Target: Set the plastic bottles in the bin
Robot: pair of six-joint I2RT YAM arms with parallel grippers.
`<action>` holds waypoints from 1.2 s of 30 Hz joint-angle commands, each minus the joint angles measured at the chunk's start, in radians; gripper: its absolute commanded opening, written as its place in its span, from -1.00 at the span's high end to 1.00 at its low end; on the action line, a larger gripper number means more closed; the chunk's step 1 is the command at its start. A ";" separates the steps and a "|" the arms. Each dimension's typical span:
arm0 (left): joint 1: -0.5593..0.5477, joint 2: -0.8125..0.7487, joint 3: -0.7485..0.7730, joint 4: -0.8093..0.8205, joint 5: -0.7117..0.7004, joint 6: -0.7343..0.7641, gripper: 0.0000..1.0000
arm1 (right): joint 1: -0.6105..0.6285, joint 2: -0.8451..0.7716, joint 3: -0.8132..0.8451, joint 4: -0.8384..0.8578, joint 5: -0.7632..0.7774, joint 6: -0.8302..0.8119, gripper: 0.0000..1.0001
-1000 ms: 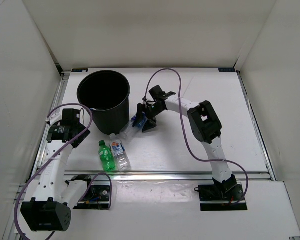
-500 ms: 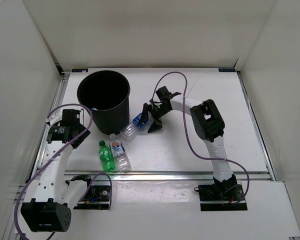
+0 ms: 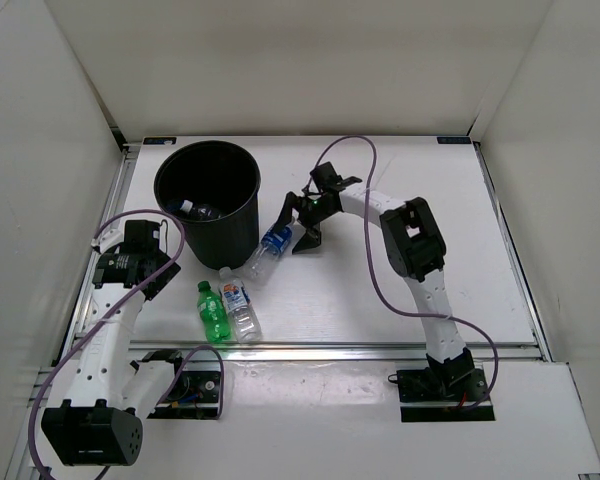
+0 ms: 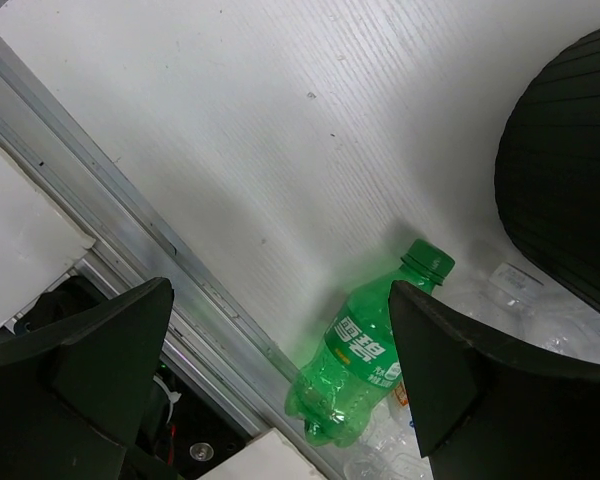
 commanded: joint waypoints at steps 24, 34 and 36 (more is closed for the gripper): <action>0.003 -0.033 -0.034 0.050 0.011 -0.021 -1.00 | -0.156 -0.391 -0.178 -0.189 0.204 -0.176 0.69; 0.003 -0.076 -0.128 0.246 0.229 0.025 -1.00 | -0.036 -0.426 0.553 -0.220 0.263 -0.222 0.61; 0.003 -0.076 -0.128 0.258 0.240 0.041 -1.00 | 0.007 -0.357 0.726 -0.206 0.263 -0.222 0.53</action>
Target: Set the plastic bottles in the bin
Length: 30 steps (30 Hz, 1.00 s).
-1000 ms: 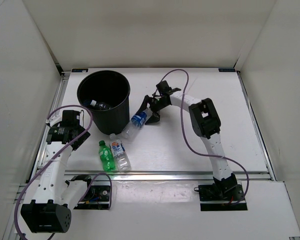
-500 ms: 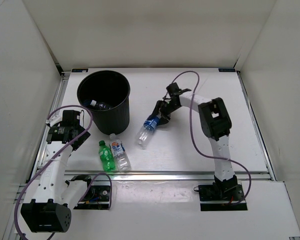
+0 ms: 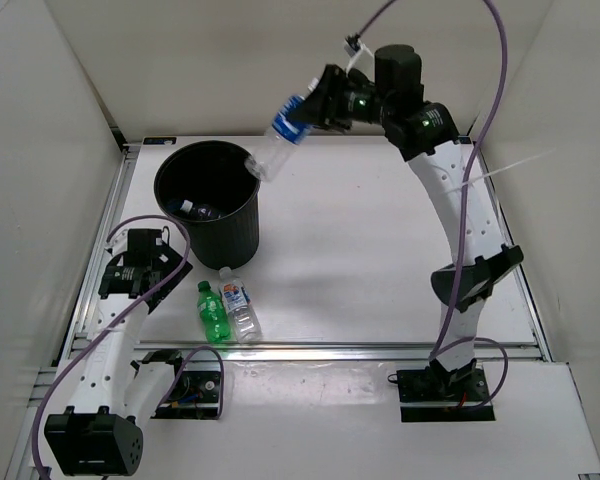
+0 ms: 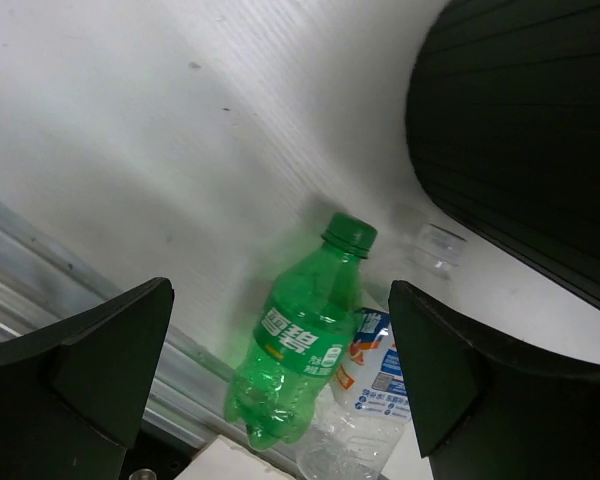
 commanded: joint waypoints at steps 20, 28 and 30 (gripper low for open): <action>0.003 -0.037 -0.165 0.183 0.255 0.047 -1.00 | 0.145 -0.059 -0.009 0.098 0.227 -0.251 -1.00; 0.003 -0.018 -0.242 0.222 0.298 0.038 -1.00 | 0.123 -0.116 -0.071 0.029 0.225 -0.274 -1.00; 0.003 0.012 -0.253 0.231 0.298 0.013 -1.00 | 0.114 -0.126 -0.080 0.029 0.225 -0.274 -1.00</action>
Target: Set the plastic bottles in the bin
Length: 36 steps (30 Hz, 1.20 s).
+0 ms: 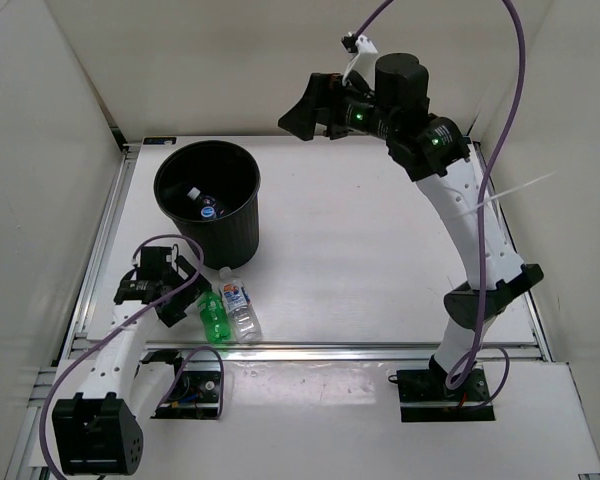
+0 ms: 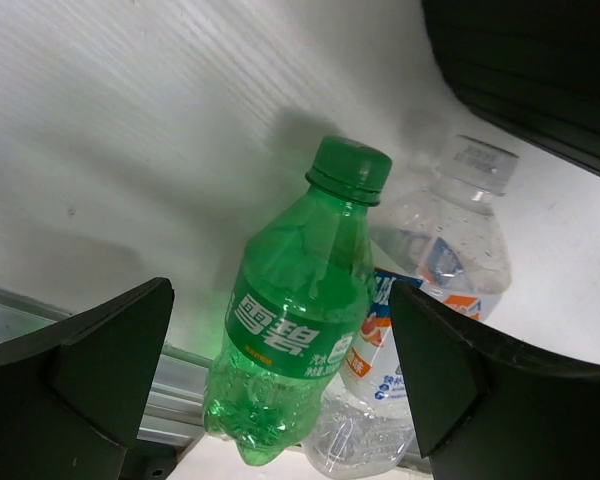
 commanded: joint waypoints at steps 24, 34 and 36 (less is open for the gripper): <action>-0.031 -0.017 0.652 -0.579 -0.306 -0.151 -0.08 | -0.093 -0.051 -0.124 -0.094 -0.063 0.016 -1.00; -0.031 0.200 1.132 -0.270 -0.340 -0.024 0.05 | -0.122 -0.051 -0.149 -0.094 -0.092 0.036 -1.00; -0.031 0.295 1.189 -0.167 -0.311 -0.024 0.01 | -0.122 -0.040 -0.149 -0.094 -0.101 0.046 -1.00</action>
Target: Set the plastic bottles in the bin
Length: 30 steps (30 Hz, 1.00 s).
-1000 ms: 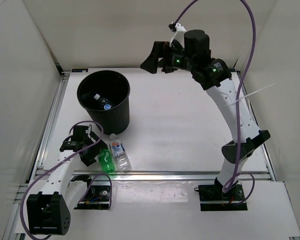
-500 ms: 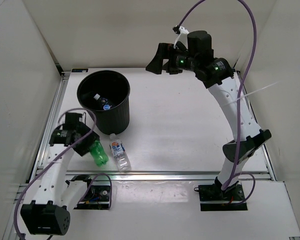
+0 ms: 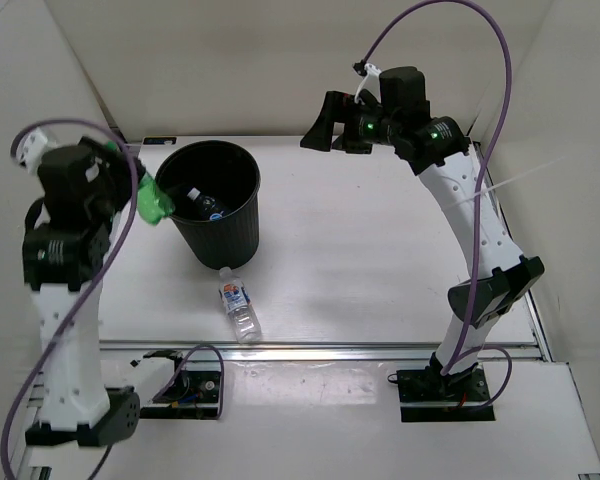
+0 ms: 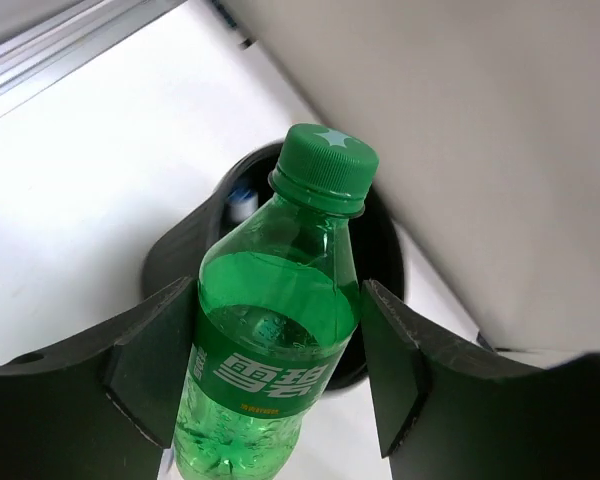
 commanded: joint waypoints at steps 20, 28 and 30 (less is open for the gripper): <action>-0.145 -0.252 -0.595 0.454 0.634 0.347 -1.00 | -0.070 -0.082 -0.103 0.021 -0.070 0.039 -1.00; -0.189 -0.263 -0.885 0.418 0.719 0.255 -1.00 | -0.070 -0.035 -0.069 0.021 -0.111 0.039 -1.00; -0.200 -0.239 -0.915 0.418 0.695 0.255 -1.00 | -0.070 -0.035 -0.069 0.011 -0.120 0.039 -1.00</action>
